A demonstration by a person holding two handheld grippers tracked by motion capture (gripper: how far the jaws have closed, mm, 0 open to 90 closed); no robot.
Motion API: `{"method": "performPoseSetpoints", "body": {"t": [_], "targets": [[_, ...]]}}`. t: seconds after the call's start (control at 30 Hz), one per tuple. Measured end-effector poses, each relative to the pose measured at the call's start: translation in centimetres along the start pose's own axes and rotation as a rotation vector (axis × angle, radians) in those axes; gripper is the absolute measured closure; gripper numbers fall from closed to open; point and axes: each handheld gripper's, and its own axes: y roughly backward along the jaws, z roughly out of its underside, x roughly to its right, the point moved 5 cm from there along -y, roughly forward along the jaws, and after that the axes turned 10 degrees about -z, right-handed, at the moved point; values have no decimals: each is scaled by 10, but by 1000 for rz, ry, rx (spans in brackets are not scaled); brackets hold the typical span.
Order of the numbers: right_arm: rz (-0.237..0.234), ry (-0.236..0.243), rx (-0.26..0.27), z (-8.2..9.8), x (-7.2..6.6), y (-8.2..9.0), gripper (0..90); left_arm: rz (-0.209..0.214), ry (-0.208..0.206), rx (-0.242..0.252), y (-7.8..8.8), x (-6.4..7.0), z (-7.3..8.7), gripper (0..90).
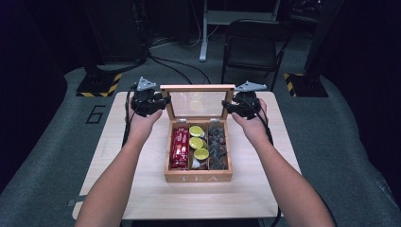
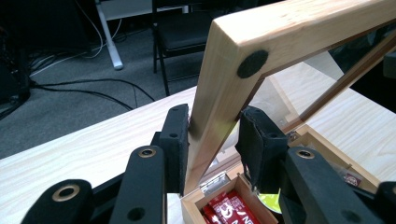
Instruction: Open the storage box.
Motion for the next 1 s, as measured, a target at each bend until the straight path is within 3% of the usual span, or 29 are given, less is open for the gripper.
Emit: {"method": "performPoseSetpoints", "body": {"t": [0.3,0.53,0.8,1.0], "targets": [[8,-10,-2,5,3,-12,537,-18,14,1,-6,-2,-4,640],[18,-34,-36,19,9,-24,521,-20,27,7,-11,-4,-6,642],[-3,-69,-32,30,15,-37,523,-29,25,8,-14,-5,-7,644],[27,-71,-49,36,20,-44,551,-42,35,10,-15,-4,-7,644]]}}
